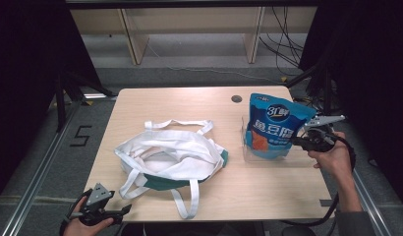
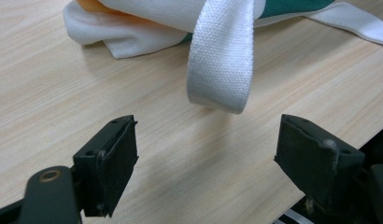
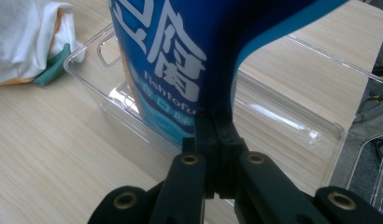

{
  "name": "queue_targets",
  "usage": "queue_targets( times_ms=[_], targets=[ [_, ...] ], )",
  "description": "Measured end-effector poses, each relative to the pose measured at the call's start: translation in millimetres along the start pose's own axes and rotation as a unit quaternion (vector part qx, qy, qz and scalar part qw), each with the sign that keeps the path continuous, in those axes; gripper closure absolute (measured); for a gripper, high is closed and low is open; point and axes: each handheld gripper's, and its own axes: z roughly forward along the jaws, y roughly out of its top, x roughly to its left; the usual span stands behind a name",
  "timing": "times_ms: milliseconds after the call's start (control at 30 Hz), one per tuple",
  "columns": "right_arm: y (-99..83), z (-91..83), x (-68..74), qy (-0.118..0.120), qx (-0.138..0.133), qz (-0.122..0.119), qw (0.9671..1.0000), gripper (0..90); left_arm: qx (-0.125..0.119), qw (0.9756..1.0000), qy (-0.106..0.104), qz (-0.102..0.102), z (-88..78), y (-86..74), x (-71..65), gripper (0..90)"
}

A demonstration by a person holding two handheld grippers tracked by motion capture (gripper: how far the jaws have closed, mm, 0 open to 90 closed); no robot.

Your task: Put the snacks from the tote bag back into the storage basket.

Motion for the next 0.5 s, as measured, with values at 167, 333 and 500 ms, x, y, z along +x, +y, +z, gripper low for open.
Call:
queue_targets(
  times_ms=[167, 333, 500],
  targets=[
    [0.0, 6.4, -5.0, -0.009, -0.004, 0.006, 0.9999, 90.0, -0.003, 1.0, -0.001, -0.001, 0.5, -0.3, 0.0, 20.0],
    [0.9, 8.2, -13.6, -0.008, 0.008, 0.018, 0.9998, 90.0, 0.002, 1.0, 0.0, -0.002, -0.3, 0.0, -0.1, 20.0],
    [0.8, 14.0, -20.0, -0.014, 0.002, 0.037, 0.9992, 90.0, -0.005, 1.0, 0.0, -0.005, 0.8, -0.4, -0.5, 20.0]
  ],
)
